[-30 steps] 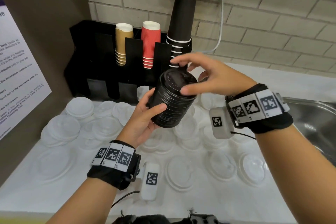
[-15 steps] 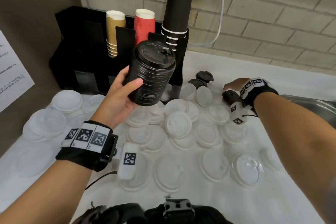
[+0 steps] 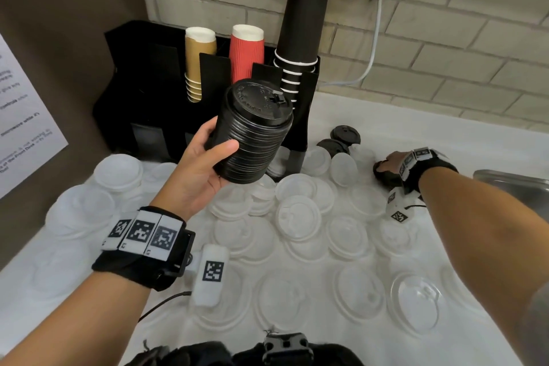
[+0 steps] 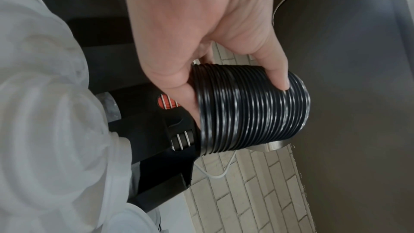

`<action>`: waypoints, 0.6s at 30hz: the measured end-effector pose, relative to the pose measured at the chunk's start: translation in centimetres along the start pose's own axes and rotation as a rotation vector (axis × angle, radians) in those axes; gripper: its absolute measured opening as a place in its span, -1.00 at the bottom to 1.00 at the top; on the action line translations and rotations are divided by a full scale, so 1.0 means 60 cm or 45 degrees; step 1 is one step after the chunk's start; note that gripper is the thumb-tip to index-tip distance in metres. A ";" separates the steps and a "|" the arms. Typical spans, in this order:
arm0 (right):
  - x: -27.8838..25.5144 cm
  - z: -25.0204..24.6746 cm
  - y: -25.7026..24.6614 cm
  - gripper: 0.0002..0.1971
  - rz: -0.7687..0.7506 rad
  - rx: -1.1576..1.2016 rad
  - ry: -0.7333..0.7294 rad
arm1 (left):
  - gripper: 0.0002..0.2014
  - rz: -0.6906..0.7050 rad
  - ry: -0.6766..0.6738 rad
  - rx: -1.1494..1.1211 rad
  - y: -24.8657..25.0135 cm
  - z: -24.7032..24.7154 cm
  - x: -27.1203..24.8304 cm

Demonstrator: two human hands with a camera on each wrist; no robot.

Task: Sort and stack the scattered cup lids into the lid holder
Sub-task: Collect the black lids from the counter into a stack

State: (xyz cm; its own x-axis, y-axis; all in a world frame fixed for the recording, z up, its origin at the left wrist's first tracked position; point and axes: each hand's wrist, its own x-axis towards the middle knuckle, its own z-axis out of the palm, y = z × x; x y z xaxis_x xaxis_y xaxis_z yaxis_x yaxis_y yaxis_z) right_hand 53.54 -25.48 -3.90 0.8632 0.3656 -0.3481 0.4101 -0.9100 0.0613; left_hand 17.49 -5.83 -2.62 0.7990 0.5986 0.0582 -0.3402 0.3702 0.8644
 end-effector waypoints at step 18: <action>-0.325 -0.180 -0.175 -0.47 -1.222 0.929 0.110 | -0.25 -0.050 0.015 -0.055 -0.017 0.019 -0.022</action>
State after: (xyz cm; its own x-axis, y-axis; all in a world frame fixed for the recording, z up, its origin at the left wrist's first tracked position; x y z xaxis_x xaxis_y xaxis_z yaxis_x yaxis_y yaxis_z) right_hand 35.58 -20.96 12.37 0.3268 0.9395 0.1030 0.6564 -0.1472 -0.7399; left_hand 17.36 -7.82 -3.00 0.8063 0.5912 0.0187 -0.3303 0.4238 0.8434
